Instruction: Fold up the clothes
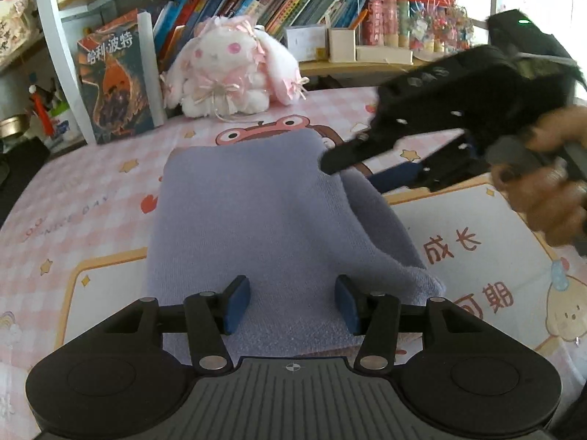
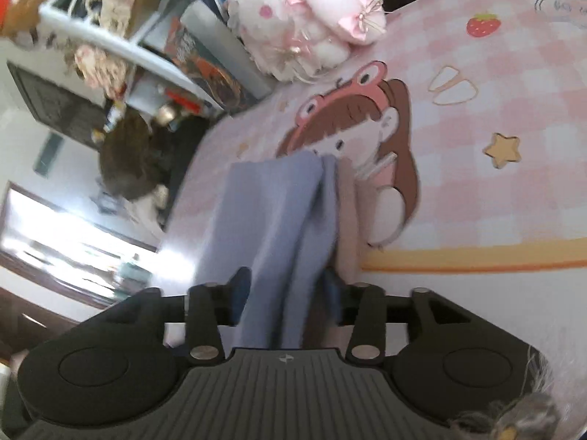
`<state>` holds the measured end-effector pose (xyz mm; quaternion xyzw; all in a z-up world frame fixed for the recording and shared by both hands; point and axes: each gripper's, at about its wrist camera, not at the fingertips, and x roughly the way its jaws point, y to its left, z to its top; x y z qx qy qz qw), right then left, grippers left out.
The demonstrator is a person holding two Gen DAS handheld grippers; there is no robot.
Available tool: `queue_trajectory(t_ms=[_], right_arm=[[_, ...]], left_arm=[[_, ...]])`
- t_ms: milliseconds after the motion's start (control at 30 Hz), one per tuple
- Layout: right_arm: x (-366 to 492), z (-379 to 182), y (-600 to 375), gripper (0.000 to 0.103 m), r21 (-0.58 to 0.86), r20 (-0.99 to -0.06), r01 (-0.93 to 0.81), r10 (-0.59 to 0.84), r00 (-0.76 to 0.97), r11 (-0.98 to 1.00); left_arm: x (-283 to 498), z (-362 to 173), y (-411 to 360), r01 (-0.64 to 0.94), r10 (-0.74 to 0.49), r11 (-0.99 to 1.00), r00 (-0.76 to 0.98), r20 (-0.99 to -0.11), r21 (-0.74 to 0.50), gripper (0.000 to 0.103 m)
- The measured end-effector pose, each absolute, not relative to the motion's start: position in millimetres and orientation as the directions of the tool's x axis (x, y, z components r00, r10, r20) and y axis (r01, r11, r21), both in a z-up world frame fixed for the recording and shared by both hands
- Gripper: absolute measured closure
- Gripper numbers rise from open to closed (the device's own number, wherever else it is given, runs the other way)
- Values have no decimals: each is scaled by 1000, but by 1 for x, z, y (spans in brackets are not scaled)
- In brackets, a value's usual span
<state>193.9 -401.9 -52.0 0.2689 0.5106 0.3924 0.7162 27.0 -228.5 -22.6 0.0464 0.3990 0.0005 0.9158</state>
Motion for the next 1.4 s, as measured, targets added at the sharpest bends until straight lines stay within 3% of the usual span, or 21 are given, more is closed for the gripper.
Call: queue_trajectory(t_ms=[133, 200, 267, 367, 500, 567, 600, 667, 833, 933, 1033, 1167, 1300, 1400], right_arm=[[206, -58, -389, 62, 783, -542, -243, 819, 188, 573], [206, -50, -384, 86, 752, -549, -296, 808, 214, 589], [194, -32, -382, 89, 724, -474, -455, 853, 218, 519], [170, -13, -385, 91, 640, -407, -625, 887, 218, 447], [191, -43, -380, 91, 517, -663, -446, 671, 331, 731], [191, -41, -385, 90, 503, -663, -445, 661, 351, 741], [188, -36, -387, 86, 486, -661, -455, 654, 367, 746], [177, -24, -395, 59, 465, -647, -483, 657, 386, 742], [146, -7, -406, 58, 586, -565, -570, 795, 222, 576], [134, -17, -390, 62, 608, -601, -558, 787, 142, 565], [132, -32, -374, 90, 613, -661, -509, 745, 88, 604], [124, -15, -390, 93, 717, -526, -515, 849, 40, 469], [128, -42, -396, 95, 664, -637, -471, 769, 52, 581], [131, -58, -400, 95, 706, -619, -402, 784, 47, 583]], left_arm=[[28, -23, -229, 44, 38, 995, 678, -734, 92, 52], [28, -23, -229, 45, 37, 995, 676, -736, 92, 52], [28, -23, -229, 46, 37, 995, 675, -737, 93, 51], [29, -23, -231, 47, 43, 994, 676, -735, 102, 51], [31, -20, -232, 46, 45, 994, 668, -743, 102, 50], [28, -13, -228, 41, 31, 996, 672, -740, 78, 49], [25, -7, -223, 26, 14, 999, 684, -729, 44, 49], [14, 5, -210, -11, -15, 999, 718, -696, -32, 49], [-1, 17, -175, -149, 24, 979, 759, -650, -137, 49], [4, 19, -176, -147, 53, 985, 760, -647, -93, 49], [10, 14, -183, -119, 52, 991, 743, -667, -56, 48], [16, 4, -191, -100, 67, 995, 707, -704, -6, 48], [22, -7, -200, -79, 84, 996, 669, -738, 43, 47], [22, -10, -205, -50, 97, 995, 663, -742, 86, 46]])
